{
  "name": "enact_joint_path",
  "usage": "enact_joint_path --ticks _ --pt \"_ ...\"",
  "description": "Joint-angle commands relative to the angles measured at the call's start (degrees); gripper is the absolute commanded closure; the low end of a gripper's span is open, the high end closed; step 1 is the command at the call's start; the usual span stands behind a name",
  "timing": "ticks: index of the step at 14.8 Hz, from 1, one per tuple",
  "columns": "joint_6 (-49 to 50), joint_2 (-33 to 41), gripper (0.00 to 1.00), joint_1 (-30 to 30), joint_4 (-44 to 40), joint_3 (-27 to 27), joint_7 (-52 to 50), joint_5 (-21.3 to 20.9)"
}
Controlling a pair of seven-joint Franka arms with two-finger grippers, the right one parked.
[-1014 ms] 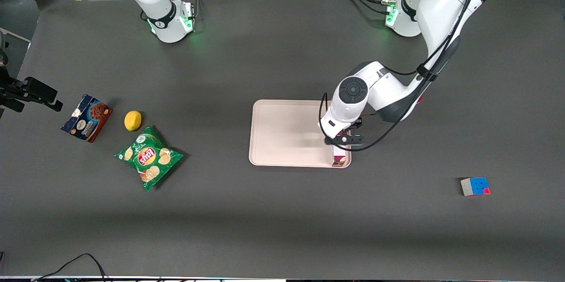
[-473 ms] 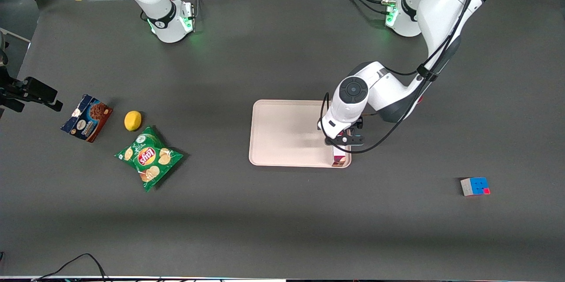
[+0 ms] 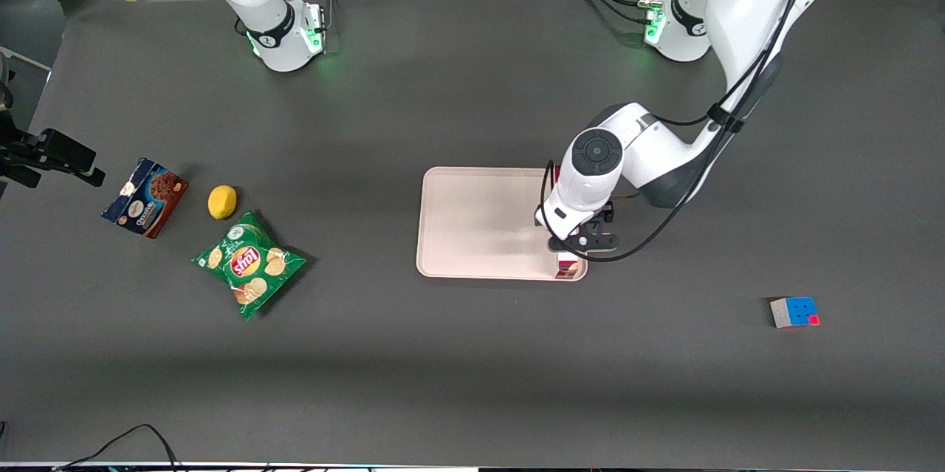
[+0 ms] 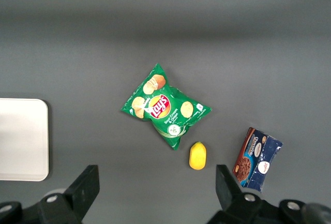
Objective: Place red cookie box on tray
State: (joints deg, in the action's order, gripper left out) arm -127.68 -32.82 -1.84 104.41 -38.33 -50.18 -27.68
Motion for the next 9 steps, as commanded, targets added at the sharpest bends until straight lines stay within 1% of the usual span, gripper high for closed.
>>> enact_joint_path --ticks 1,3,4,7,9 --pt "6.4 10.1 0.00 -0.3 0.0 -0.5 7.4 3.6" --pt "11.4 16.3 0.00 -0.6 -1.4 0.3 14.8 11.6" --pt "13.8 20.0 0.00 -0.6 -1.6 1.4 18.9 14.7" --pt "20.7 29.9 0.00 -0.4 -2.0 7.1 30.4 20.2" --pt "24.4 35.2 0.00 0.5 -2.0 14.1 37.2 25.3"
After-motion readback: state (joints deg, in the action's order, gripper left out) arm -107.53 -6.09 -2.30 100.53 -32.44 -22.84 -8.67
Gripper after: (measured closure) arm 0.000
